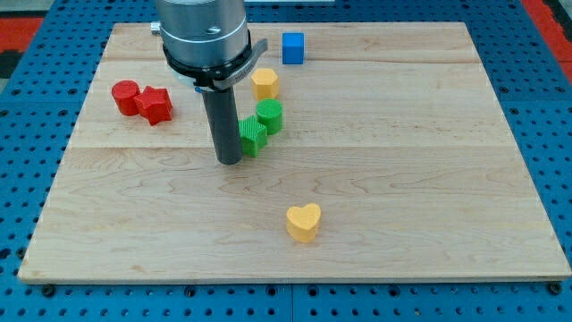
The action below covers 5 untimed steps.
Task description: Move the yellow hexagon to the yellow heart
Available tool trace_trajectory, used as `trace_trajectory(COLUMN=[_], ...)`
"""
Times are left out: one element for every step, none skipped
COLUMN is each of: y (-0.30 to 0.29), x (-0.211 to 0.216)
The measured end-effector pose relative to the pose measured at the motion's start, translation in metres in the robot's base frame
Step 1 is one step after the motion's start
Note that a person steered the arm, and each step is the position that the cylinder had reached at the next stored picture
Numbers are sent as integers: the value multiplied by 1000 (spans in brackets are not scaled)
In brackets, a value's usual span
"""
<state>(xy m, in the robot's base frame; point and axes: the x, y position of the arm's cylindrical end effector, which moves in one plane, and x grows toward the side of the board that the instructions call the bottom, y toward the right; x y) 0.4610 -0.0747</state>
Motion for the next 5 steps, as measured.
trace_trajectory(y=[25,57,63,95,105], x=[-2,-5,-37,-31,-123])
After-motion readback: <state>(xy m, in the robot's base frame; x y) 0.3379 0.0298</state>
